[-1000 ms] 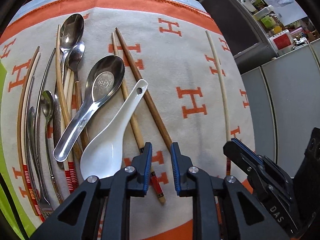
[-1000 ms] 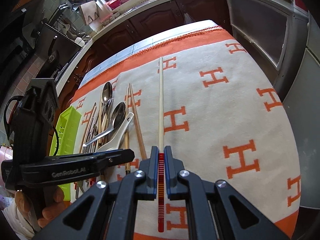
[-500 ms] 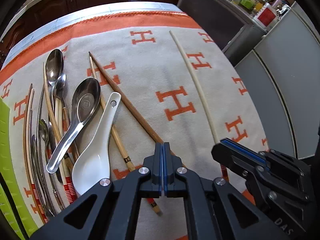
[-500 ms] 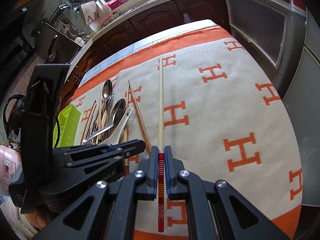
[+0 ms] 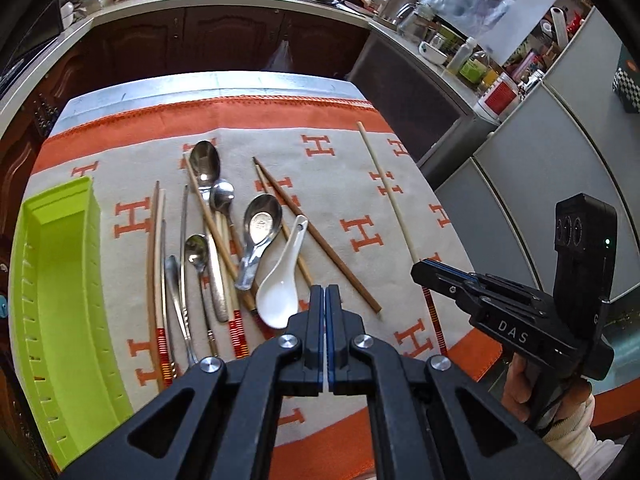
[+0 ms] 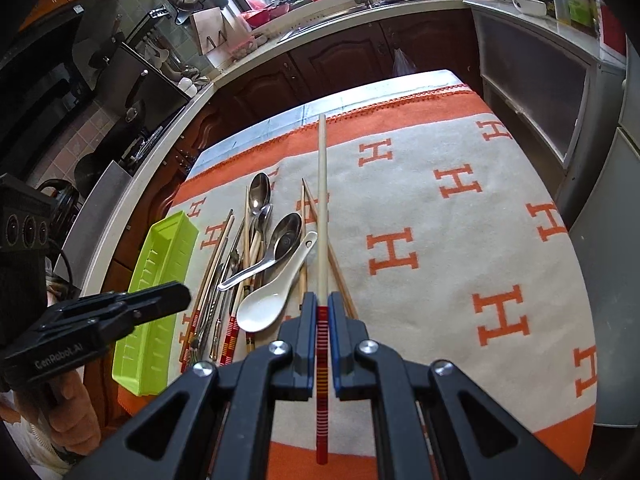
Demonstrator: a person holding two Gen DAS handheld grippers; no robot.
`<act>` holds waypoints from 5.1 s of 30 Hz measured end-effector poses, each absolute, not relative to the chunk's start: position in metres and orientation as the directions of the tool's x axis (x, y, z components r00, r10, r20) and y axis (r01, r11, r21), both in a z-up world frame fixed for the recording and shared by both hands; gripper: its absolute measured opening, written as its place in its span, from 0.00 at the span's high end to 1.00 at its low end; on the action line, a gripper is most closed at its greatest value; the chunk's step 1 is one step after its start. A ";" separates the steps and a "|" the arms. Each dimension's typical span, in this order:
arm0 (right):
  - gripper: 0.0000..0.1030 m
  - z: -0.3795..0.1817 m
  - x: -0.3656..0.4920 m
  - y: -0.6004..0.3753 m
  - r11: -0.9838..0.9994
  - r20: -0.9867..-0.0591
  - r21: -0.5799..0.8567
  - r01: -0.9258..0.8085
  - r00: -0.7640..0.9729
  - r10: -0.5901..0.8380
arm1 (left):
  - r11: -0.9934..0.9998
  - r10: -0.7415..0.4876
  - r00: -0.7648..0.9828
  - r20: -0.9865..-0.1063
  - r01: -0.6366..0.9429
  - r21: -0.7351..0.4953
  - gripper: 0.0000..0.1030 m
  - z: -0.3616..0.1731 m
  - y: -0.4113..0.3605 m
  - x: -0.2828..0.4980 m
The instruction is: Organize utensils
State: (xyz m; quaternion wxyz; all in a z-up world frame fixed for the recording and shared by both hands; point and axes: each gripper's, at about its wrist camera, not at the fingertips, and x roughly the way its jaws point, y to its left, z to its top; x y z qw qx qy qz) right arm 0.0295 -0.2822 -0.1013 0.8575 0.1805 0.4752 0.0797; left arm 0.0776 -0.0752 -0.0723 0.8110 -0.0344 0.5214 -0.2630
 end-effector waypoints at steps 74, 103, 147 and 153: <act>0.74 -0.150 0.114 -0.244 0.974 -0.893 0.195 -0.114 0.390 0.225 | 0.922 -0.386 0.304 -0.871 0.091 -0.377 0.54 -0.150 -0.039 0.191; 0.94 -0.165 0.104 -0.280 0.905 -0.812 0.425 0.006 0.445 0.378 | 0.950 -0.312 0.377 -0.872 0.150 -0.275 0.96 -0.147 -0.070 0.193; 0.92 -0.123 0.096 -0.011 0.790 -0.767 0.548 -0.276 0.213 0.606 | 0.974 -0.168 0.478 -0.862 -0.051 -0.219 0.96 -0.077 0.148 0.095; 0.92 -0.126 0.097 -0.007 0.835 -0.810 0.469 -0.288 0.237 0.537 | 0.983 -0.118 0.471 -0.874 -0.070 -0.171 0.41 -0.100 0.141 0.099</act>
